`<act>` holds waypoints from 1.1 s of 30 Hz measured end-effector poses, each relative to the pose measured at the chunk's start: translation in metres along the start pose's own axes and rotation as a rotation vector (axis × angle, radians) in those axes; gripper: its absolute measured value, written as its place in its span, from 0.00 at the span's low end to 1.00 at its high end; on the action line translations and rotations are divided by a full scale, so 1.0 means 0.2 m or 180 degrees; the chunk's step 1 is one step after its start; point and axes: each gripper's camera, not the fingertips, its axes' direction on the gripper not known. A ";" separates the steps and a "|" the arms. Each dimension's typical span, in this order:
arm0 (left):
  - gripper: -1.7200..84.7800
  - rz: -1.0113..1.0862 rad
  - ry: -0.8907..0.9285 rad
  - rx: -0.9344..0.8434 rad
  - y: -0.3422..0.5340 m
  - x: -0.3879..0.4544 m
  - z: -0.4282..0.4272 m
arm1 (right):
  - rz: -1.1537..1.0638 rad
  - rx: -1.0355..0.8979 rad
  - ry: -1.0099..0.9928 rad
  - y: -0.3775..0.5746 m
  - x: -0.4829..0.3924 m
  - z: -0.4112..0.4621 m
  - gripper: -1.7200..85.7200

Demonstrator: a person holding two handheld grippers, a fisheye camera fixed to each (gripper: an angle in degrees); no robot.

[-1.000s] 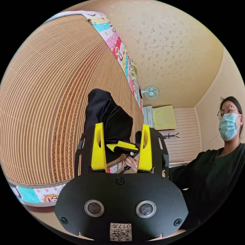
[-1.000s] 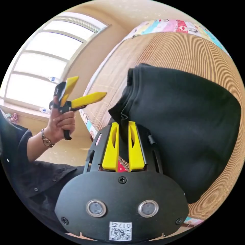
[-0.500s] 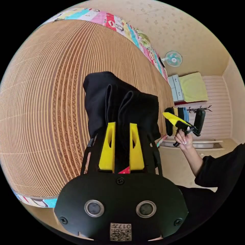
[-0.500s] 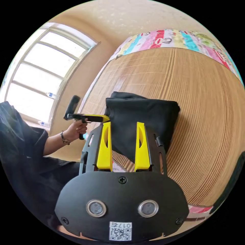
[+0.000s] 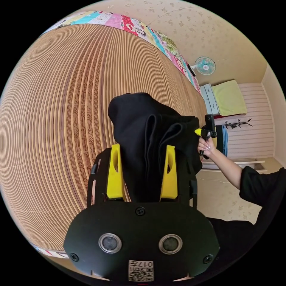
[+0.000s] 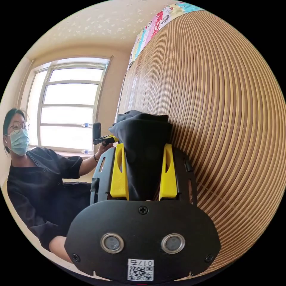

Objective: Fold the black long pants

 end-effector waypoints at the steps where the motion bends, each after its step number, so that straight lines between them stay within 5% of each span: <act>1: 0.24 0.0039 0.0041 -0.0016 0.00 0.01 0.01 | 0.0010 -0.0073 -0.0097 -0.02 0.02 0.01 0.21; 8: 0.12 0.0103 0.0783 0.0137 -0.02 0.06 -0.11 | -0.0191 -0.0023 -0.0193 -0.13 -0.13 0.02 0.16; 12: 0.11 0.1005 0.0943 0.0717 -0.04 0.31 -0.46 | -0.1378 0.0252 0.0141 -0.24 -0.67 -0.11 0.15; 15: 0.11 0.2244 0.0272 0.0996 0.05 0.67 -0.77 | -0.2670 0.0401 0.1272 -0.14 -1.25 -0.13 0.15; 19: 0.12 0.3980 -0.2126 0.0536 0.50 1.06 -0.63 | -0.3835 -0.0616 0.3814 0.24 -1.65 0.31 0.13; 22: 0.08 0.4501 -0.3048 -0.0272 0.94 0.91 -0.22 | -0.3915 -0.1398 0.4187 0.58 -1.46 0.67 0.09; 27: 0.02 0.3679 -0.3164 -0.0861 1.39 0.60 -0.09 | -0.2436 -0.2091 0.3718 0.95 -1.01 0.83 0.04; 30: 0.02 0.2243 -0.2694 -0.0557 1.30 0.55 -0.29 | -0.1314 -0.1464 0.3161 0.85 -0.96 0.69 0.05; 33: 0.02 0.0932 -0.1512 0.0066 1.07 0.50 -0.54 | -0.0569 -0.0534 0.2295 0.65 -0.94 0.52 0.08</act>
